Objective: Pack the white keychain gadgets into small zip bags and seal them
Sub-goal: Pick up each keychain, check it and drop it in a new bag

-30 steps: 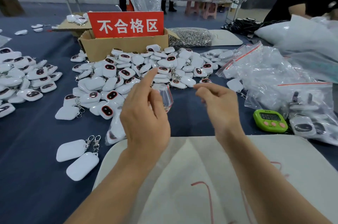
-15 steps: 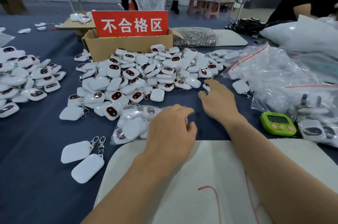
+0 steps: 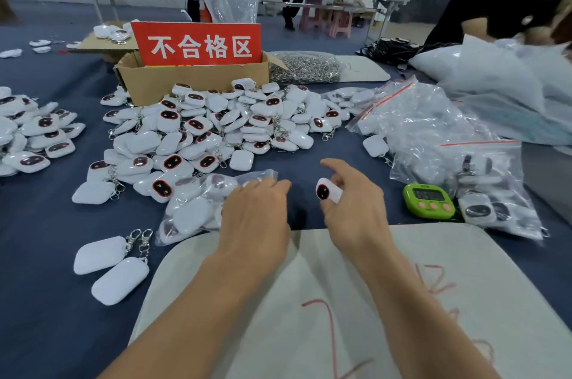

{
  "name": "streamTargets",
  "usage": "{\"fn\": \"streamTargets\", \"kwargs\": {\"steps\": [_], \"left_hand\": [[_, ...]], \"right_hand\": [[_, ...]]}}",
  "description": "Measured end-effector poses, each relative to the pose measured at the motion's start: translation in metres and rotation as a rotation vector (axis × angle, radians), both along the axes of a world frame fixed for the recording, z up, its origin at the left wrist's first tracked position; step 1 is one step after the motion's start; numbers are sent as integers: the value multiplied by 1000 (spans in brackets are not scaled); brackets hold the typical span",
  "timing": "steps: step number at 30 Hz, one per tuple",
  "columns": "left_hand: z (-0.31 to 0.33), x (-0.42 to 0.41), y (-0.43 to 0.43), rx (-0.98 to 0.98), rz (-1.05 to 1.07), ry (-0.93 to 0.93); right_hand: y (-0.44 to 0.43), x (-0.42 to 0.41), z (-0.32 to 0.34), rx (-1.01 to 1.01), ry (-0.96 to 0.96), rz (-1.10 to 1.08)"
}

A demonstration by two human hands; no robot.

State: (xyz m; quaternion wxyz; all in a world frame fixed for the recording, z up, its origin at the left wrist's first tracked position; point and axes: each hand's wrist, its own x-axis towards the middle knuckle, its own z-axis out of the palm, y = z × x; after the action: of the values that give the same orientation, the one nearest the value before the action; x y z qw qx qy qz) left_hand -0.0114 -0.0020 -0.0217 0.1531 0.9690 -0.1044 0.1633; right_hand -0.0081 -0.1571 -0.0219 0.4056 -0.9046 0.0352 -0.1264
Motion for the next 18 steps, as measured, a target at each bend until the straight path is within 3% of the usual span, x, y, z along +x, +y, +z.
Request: {"fn": "streamTargets", "kwargs": {"steps": [6,18], "left_hand": [[2,-7,-12,-517,-47,-40],[7,0,-8,-791,-42,-34]], "right_hand": [[9,-5,8,436,31,1],[12,-3,22,932,316,331]]}}
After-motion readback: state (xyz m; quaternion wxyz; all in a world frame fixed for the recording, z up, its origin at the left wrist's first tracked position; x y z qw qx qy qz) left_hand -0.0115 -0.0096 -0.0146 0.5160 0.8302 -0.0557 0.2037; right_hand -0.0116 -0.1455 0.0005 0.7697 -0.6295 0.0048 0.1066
